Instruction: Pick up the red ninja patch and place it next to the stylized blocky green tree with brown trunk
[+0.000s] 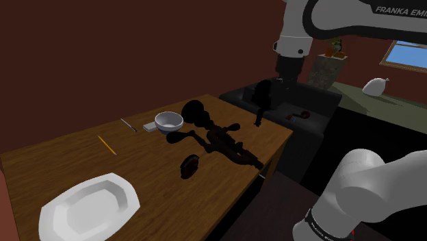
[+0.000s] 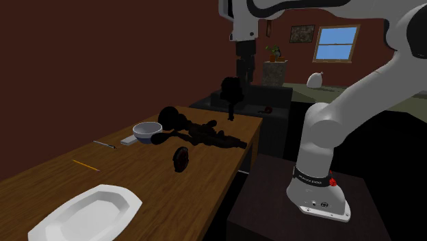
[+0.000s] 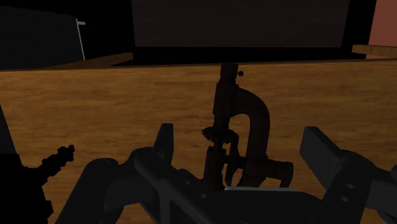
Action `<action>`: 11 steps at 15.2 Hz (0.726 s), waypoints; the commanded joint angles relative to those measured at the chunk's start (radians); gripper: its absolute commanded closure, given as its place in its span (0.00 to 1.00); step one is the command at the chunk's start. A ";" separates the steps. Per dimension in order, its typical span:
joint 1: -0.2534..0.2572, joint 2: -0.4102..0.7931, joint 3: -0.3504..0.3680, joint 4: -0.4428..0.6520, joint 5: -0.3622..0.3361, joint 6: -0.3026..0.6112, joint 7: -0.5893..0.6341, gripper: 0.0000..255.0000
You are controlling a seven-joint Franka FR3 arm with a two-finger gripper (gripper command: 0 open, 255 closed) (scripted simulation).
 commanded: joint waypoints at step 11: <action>-0.081 0.030 0.289 -0.136 0.224 0.181 0.638 0.00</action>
